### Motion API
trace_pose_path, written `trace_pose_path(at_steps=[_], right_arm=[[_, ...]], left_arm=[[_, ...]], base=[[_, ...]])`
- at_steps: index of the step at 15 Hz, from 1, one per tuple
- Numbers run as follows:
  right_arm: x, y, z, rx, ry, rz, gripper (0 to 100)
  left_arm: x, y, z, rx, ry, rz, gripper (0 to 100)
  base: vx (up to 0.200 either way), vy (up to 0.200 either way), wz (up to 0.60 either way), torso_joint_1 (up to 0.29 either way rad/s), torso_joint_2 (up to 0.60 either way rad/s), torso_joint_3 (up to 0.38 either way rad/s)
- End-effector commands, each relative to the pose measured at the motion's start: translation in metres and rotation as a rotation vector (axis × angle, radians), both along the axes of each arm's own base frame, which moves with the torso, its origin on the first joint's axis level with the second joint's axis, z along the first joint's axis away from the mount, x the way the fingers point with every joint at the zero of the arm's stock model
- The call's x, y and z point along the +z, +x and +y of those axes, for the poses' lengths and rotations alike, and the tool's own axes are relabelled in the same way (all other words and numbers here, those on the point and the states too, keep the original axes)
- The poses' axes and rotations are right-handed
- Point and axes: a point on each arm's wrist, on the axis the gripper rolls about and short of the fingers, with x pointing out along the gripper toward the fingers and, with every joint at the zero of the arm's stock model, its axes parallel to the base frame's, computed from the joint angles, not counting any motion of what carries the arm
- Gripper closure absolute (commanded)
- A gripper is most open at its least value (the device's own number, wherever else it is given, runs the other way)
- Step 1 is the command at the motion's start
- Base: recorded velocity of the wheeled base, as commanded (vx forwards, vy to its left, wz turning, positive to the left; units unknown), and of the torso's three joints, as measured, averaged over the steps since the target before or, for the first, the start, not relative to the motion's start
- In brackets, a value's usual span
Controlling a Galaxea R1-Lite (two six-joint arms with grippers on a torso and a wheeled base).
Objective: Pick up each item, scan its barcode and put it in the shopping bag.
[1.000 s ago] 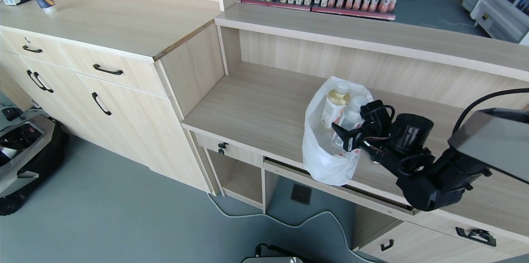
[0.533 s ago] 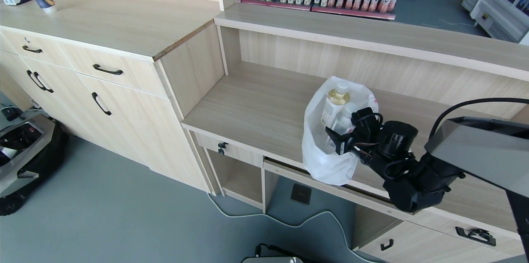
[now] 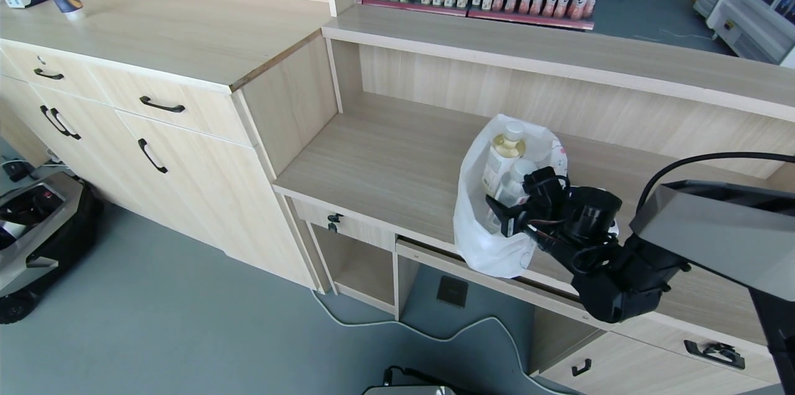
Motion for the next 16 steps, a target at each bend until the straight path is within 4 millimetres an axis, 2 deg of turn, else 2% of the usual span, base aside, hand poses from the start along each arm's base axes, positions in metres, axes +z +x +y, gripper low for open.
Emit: trace_pose_path(at_steps=[1,3,4,6,9,11,13,14,15,16], right_arm=[[0.000,-0.001,0.000,-0.001,-0.002,0.004,100],[0.001,-0.002,-0.001,-0.004,-0.002,0.012,100],[0.002,-0.002,-0.003,-0.007,-0.002,0.010,0],[0.013,-0.004,-0.003,-0.007,0.010,-0.011,0],[0.051,-0.014,-0.009,-0.016,0.027,-0.067,0],[0.081,-0.031,-0.016,-0.022,0.030,-0.092,0],[0.125,-0.074,-0.028,-0.032,0.024,-0.091,0],[0.144,-0.099,-0.040,-0.050,0.019,-0.086,0],[0.152,-0.110,-0.048,-0.066,0.015,-0.078,0],[0.180,-0.148,-0.073,-0.129,-0.031,-0.054,0]], left_arm=[[0.000,0.000,0.000,0.002,-0.001,-0.002,0],[0.000,0.000,0.000,0.000,-0.001,0.000,0],[0.000,0.000,0.000,0.000,-0.001,0.000,0],[0.000,0.000,0.000,0.000,-0.001,0.000,0],[0.000,0.000,0.000,0.000,-0.001,0.000,0],[0.000,0.000,0.000,0.000,-0.001,-0.002,0],[0.000,0.000,0.000,0.000,-0.001,0.000,0],[0.000,0.000,0.000,0.000,-0.001,0.000,0],[0.000,0.000,0.000,0.000,0.001,-0.002,0],[0.000,0.000,0.000,0.002,-0.001,0.000,0]], base=[[0.000,0.000,0.00,0.000,0.00,0.000],[0.000,0.000,0.00,0.000,0.00,0.000],[0.000,0.000,0.00,0.000,0.00,0.000],[0.000,0.000,0.00,0.000,0.00,0.000],[0.000,0.000,0.00,0.000,0.00,0.000],[0.000,0.000,0.00,0.000,0.00,0.000],[0.000,0.000,0.00,0.000,0.00,0.000],[0.000,0.000,0.00,0.000,0.00,0.000],[0.000,0.000,0.00,0.000,0.00,0.000],[0.000,0.000,0.00,0.000,0.00,0.000]])
